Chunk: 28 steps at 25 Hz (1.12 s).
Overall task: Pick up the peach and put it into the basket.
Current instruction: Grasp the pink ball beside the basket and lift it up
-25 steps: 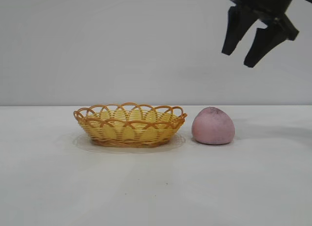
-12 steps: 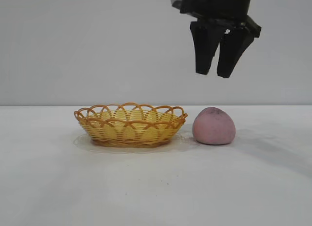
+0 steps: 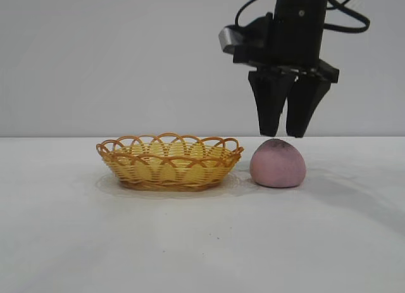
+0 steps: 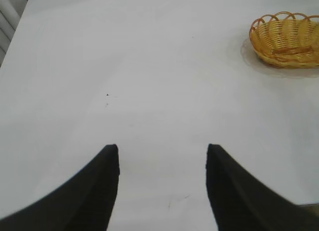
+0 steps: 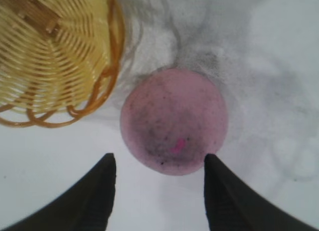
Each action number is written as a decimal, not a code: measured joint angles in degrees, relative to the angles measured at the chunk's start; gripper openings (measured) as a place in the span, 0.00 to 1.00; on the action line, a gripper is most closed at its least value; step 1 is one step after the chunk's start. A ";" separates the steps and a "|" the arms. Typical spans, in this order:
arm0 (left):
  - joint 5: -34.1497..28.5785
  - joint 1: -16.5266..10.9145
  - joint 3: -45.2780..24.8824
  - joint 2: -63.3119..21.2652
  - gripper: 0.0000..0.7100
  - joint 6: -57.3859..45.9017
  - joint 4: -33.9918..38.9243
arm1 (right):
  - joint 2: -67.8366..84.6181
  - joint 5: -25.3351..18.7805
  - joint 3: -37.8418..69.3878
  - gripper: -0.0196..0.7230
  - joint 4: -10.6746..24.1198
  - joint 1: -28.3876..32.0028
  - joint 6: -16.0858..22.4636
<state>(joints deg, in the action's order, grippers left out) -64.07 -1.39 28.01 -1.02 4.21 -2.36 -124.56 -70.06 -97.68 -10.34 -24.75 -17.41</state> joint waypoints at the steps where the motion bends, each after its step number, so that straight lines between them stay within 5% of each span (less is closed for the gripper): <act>1: 0.00 0.00 0.00 0.00 0.47 0.00 0.00 | -0.36 0.24 0.00 0.54 0.00 0.00 0.00; 5: 0.00 0.00 0.00 0.00 0.47 0.00 0.00 | -1.09 1.36 0.00 0.54 0.00 0.00 0.00; 10: 0.00 0.00 0.00 0.00 0.47 0.00 0.00 | -1.68 1.91 0.00 0.36 0.00 0.00 0.00; 16: 0.00 0.00 0.00 0.00 0.47 0.00 0.00 | -2.88 1.91 -0.11 0.38 0.00 0.00 0.00; 22: 0.00 0.00 0.00 0.00 0.47 0.00 0.00 | -2.88 0.95 -0.45 0.03 0.22 0.00 -1.36; 28: 0.00 0.00 0.00 0.00 0.47 0.00 0.00 | -0.32 0.82 -0.45 0.03 3.22 0.00 -1.41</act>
<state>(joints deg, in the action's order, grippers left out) -64.07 -1.39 28.01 -1.02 4.21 -2.36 -124.89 -69.25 -98.13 -7.12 -24.75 -18.83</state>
